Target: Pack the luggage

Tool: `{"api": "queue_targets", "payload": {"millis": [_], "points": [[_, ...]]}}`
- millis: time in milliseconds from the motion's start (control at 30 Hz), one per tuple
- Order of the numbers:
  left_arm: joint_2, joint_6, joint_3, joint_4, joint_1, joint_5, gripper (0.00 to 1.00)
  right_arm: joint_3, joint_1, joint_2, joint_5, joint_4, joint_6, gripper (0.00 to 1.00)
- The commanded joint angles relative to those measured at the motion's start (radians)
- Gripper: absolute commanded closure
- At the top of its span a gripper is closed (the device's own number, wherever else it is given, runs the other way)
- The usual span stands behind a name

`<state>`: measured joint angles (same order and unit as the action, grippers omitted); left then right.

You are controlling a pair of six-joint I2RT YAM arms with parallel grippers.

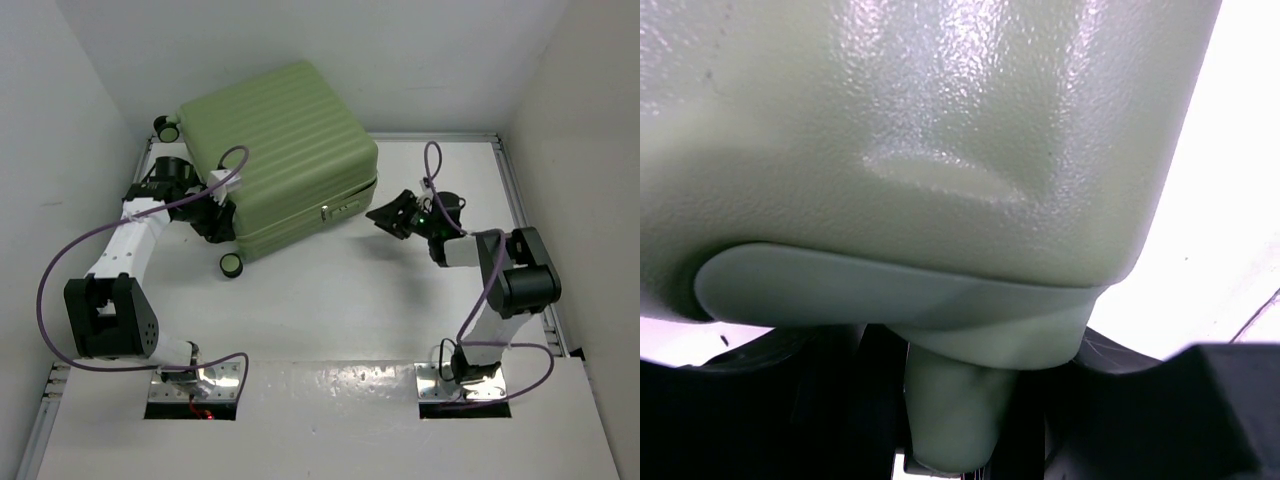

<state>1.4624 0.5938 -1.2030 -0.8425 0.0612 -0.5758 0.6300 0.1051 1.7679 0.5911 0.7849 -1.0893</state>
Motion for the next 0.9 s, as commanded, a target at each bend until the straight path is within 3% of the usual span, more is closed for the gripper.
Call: {"api": "queue_targets", "payload": {"millis": [0, 100, 133, 200, 333, 367, 467, 533, 633, 767, 800, 867], "points": [[0.084, -0.133, 0.028, 0.115, 0.058, 0.165, 1.0, 0.051, 0.071, -0.102, -0.015, -0.079, 0.253, 0.45], [0.084, -0.146, 0.028, 0.115, 0.058, 0.165, 1.0, 0.097, 0.197, -0.204, -0.204, -0.241, 0.605, 0.49], [0.084, -0.156, 0.028, 0.124, 0.058, 0.165, 1.0, 0.108, 0.227, -0.226, -0.373, -0.266, 0.653, 0.49], [0.084, -0.157, 0.028, 0.125, 0.058, 0.165, 1.0, 0.132, 0.349, -0.235, -0.486, -0.288, 0.805, 0.49], [0.064, -0.177, 0.046, 0.135, 0.039, 0.165, 1.0, 0.138, 0.487, -0.219, -0.828, -0.248, 0.934, 0.4], [0.053, -0.177, 0.046, 0.135, 0.038, 0.165, 1.0, 0.157, 0.564, -0.175, -0.88, -0.283, 0.981, 0.42], [0.03, -0.177, 0.056, 0.145, 0.038, 0.165, 1.0, 0.265, 0.666, -0.041, -1.242, -0.299, 1.113, 0.49], [0.018, -0.177, 0.065, 0.154, 0.038, 0.165, 1.0, 0.304, 0.696, 0.023, -1.338, -0.276, 1.163, 0.57], [0.007, -0.177, 0.074, 0.154, 0.038, 0.174, 1.0, 0.284, 0.702, 0.018, -1.288, -0.236, 1.155, 0.57], [-0.013, -0.177, 0.094, 0.163, 0.038, 0.174, 1.0, 0.298, 0.745, 0.037, -1.295, -0.233, 1.164, 0.47], [-0.013, -0.177, 0.094, 0.163, 0.038, 0.174, 1.0, 0.303, 0.746, 0.044, -1.303, -0.231, 1.183, 0.39], [-0.013, -0.167, 0.094, 0.163, 0.038, 0.174, 1.0, 0.326, 0.762, 0.082, -1.324, -0.204, 1.2, 0.33]]}}
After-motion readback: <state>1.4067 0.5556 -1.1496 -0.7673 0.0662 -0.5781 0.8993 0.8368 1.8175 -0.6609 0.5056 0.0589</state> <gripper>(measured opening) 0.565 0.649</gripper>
